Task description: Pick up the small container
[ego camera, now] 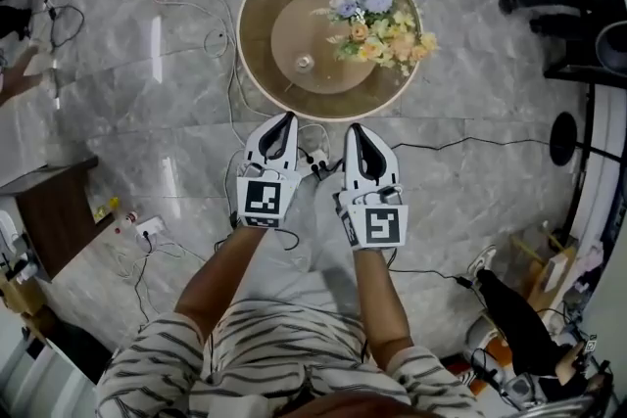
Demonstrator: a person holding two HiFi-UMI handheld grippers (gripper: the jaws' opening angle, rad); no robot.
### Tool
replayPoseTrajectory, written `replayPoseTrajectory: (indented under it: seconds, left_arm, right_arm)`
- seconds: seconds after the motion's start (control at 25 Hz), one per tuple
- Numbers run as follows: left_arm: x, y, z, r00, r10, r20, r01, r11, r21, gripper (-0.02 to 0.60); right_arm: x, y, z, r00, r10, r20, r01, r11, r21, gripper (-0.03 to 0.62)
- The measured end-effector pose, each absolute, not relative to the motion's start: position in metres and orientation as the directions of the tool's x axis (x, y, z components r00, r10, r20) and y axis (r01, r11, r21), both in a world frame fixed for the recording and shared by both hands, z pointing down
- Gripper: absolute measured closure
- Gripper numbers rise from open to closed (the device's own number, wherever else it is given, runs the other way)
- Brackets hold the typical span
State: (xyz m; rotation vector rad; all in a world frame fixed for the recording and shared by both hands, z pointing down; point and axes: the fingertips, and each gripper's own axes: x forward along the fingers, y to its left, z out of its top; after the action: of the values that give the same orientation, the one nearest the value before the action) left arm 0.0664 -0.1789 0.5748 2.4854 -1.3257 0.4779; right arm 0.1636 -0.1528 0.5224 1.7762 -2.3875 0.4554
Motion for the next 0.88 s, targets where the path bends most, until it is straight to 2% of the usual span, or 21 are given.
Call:
replayPoseTrajectory:
  seconds: [0.64,0.88]
  left_arm:
    - [0.071,-0.205,0.701,0.494,-0.742,0.452,-0.857,-0.504,0.108,0.575]
    - [0.067,-0.217,0.747,0.476,-0.737,0.479,-0.867,-0.483,0.117,0.528]
  right_arm:
    - [0.158,-0.165,0.631,-0.292,-0.902,0.318,-0.952,0.242,-0.19,0.585]
    - [0.157,-0.168,0.657,-0.292,-0.897,0.332,-0.952,0.24,-0.19,0.585]
